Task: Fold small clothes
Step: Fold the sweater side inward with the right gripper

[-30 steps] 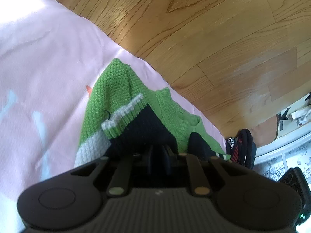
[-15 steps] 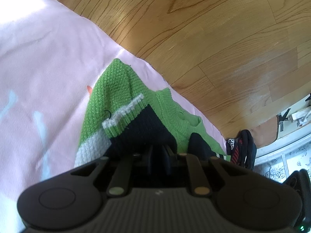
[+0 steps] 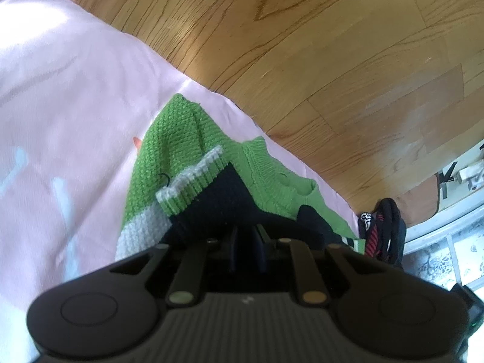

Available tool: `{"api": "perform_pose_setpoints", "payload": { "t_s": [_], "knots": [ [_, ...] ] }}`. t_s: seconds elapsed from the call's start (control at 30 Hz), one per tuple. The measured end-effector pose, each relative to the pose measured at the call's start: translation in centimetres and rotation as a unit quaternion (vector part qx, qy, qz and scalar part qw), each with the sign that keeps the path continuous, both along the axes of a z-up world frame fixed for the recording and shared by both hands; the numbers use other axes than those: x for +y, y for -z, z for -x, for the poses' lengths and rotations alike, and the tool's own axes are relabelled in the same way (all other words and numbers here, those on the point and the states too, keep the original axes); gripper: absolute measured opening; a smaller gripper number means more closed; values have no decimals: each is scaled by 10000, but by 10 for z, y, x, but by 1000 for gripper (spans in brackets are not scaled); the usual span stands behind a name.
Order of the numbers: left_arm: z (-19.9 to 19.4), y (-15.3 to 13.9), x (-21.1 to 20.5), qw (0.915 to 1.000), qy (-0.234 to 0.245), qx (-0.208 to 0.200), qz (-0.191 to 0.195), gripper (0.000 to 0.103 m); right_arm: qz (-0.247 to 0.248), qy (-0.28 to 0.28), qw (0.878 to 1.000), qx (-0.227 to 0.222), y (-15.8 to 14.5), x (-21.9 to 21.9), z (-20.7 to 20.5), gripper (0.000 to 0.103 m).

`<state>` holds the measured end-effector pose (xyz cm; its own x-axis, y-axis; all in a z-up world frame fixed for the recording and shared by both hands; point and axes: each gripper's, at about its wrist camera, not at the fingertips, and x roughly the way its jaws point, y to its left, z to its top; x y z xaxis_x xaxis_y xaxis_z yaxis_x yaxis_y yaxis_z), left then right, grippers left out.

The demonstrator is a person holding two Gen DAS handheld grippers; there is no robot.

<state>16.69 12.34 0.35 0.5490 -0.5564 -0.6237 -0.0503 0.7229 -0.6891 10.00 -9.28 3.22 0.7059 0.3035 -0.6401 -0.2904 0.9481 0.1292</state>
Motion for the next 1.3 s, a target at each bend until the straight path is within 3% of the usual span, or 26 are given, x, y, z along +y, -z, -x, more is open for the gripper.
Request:
{"api": "perform_pose_setpoints", "payload": {
  "t_s": [0.1, 0.17, 0.2, 0.23, 0.37, 0.43, 0.47, 0.5, 0.57, 0.77, 0.83, 0.9, 0.97, 1.07, 1.2, 1.3],
  "knots": [
    [0, -2, -2, 10000, 9, -17, -66, 15, -582, -206, 9981, 50, -14, 5, 2, 10],
    [0, -2, -2, 10000, 12, -13, -58, 15, -685, -612, 9958, -8, -23, 24, 4, 23],
    [1, -1, -1, 10000, 14, -9, -46, 15, -644, -837, 9944, -14, -24, 34, 2, 41],
    [0, -1, -1, 10000, 14, -4, -32, 15, -545, -995, 9935, 11, -23, 44, -1, 50],
    [-1, 0, 2, 10000, 38, 11, 35, 15, -439, -1718, 9839, 240, -12, 64, -30, 58],
    [-2, 1, 4, 10000, 45, 22, 64, 15, -501, -1808, 9802, 636, -2, 60, -48, 52],
    [-2, 1, 4, 9999, 53, 28, 92, 15, -592, -1770, 9783, 895, 4, 56, -58, 40],
    [-3, 1, 5, 9999, 66, 39, 126, 15, -808, -1783, 9735, 1186, 8, 48, -63, 15],
    [-3, 2, 4, 9998, 95, 45, 167, 15, -980, -1750, 9725, 1187, 3, 39, -56, 12],
    [-1, -2, -6, 9996, 252, -57, -95, 15, -380, -1239, 9883, 802, 1, 38, -33, 14],
    [-1, -2, -5, 9996, 272, -54, -98, 14, -177, -1089, 9925, 520, 1, 43, -23, 29],
    [-2, 0, -1, 9997, 257, -9, -4, 14, -283, -888, 9950, 368, 1, 31, -13, 36],
    [-3, 1, 1, 9997, 233, 12, 29, 14, -610, -627, 9954, 396, -1, 17, -5, 37],
    [-2, -1, -1, 9998, 200, -8, -78, 14, -326, -240, 9992, -41, -22, 17, 16, 36],
    [-1, -3, -3, 9997, 202, -35, -158, 14, -290, -720, 9959, -467, -49, 44, 33, 32],
    [-1, -3, -2, 9997, 199, -32, -154, 14, -132, -1076, 9940, -170, -39, 73, 34, 31]
  ]
}}
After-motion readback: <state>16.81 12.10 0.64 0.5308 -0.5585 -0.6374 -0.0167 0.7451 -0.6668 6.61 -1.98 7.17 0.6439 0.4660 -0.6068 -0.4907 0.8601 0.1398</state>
